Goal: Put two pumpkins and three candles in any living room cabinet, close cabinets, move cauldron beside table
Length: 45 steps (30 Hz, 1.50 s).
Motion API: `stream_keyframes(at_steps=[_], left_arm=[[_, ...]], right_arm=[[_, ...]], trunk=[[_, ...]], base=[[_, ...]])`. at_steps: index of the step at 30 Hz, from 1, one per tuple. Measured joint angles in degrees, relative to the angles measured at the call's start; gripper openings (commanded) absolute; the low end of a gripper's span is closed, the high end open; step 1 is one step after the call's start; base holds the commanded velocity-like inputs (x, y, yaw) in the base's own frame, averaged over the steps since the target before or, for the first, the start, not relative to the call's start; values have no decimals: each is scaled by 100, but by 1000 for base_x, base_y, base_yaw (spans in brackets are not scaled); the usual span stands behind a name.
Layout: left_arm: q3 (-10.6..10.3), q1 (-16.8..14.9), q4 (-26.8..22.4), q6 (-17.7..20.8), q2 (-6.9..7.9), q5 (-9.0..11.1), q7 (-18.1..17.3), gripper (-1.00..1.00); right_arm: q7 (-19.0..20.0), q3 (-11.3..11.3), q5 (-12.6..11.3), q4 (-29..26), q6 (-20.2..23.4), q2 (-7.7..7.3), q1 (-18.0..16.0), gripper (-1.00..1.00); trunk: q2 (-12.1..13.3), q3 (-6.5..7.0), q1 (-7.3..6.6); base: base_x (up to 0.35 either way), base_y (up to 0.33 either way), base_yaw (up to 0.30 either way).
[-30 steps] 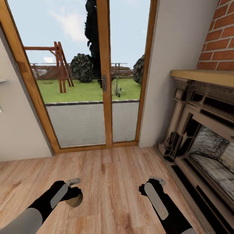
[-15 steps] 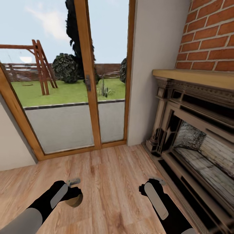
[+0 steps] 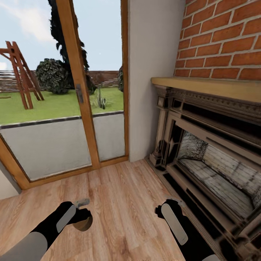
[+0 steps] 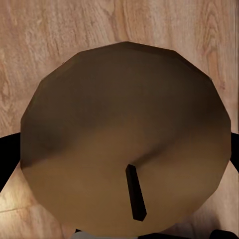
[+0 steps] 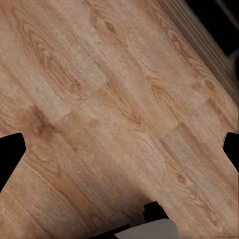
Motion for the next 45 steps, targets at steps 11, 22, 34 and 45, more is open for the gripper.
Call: stream_keyframes(at_steps=[11,22,34,45], left_arm=[[-6,0,0,-6,-15,2,1,-100],[-9,0,0,-9,-11,0,0,-100],[-9,0,0,-9,-10,0,6,-100],[-9,0,0,-8,-16,-1,0,-100]], right_arm=[[0,-3,-3,2,0,0,0,100],[0,-3,-6,1,0,0,0,100],[0,-3,-8,1,0,0,0,100],[0,-5,-9,1,0,0,0,100]], trunk=[[0,0,-1],[0,0,-1],[0,0,-1],[0,0,-1]], base=[[-59,0,-277],[-1,0,-277],[0,0,-277],[0,0,-277]])
